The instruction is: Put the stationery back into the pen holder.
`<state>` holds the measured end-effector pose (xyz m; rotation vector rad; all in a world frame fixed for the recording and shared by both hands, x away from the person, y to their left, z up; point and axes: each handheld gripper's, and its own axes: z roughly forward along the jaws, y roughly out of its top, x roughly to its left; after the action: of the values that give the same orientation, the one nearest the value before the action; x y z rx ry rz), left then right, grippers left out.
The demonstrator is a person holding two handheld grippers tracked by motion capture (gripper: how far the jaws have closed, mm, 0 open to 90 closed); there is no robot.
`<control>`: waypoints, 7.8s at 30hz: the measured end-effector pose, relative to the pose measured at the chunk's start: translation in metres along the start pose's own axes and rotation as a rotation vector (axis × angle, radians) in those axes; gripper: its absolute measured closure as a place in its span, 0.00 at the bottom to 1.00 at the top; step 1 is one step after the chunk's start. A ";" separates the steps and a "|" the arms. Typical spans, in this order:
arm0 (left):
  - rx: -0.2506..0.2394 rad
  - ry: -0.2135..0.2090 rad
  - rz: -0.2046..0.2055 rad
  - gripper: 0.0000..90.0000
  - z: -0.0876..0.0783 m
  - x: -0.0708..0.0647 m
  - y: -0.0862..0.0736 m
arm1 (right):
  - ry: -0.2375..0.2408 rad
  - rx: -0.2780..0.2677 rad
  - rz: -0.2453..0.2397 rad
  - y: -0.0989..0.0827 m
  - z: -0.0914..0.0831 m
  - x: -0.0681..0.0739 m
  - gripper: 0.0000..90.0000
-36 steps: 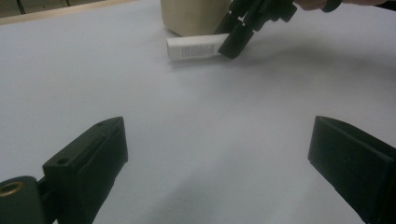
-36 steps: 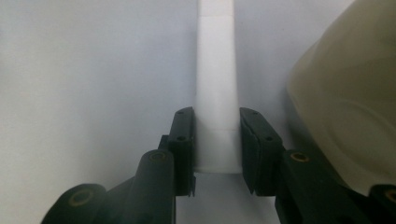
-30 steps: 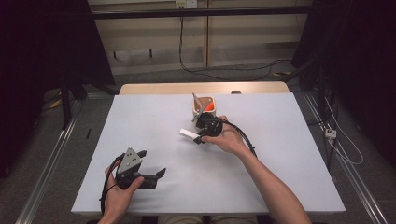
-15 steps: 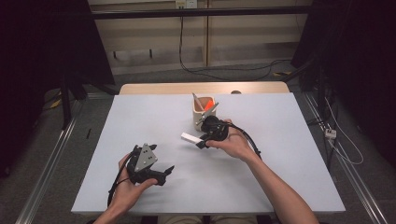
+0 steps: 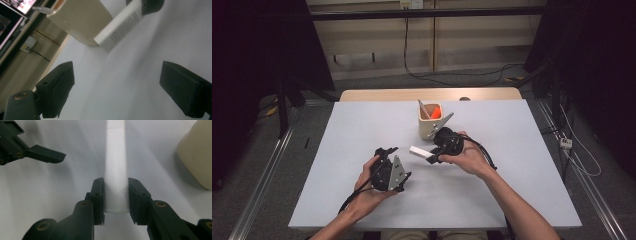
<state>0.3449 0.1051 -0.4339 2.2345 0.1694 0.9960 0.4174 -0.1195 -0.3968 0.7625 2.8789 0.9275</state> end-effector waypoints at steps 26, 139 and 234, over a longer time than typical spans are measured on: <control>0.018 0.159 0.556 0.66 0.021 -0.031 0.020 | 0.035 0.034 0.023 0.011 0.005 0.010 0.75; -0.172 -0.082 -0.696 0.78 0.115 0.123 0.068 | -0.508 -0.460 0.414 -0.197 -0.067 0.035 0.06; -0.030 -0.089 -0.698 0.05 -0.047 0.066 -0.027 | -0.534 -0.456 0.400 -0.201 -0.066 0.032 0.07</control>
<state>0.3615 0.1747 -0.3878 1.9528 0.8201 0.5081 0.2893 -0.2823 -0.4505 1.3065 1.9969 1.1373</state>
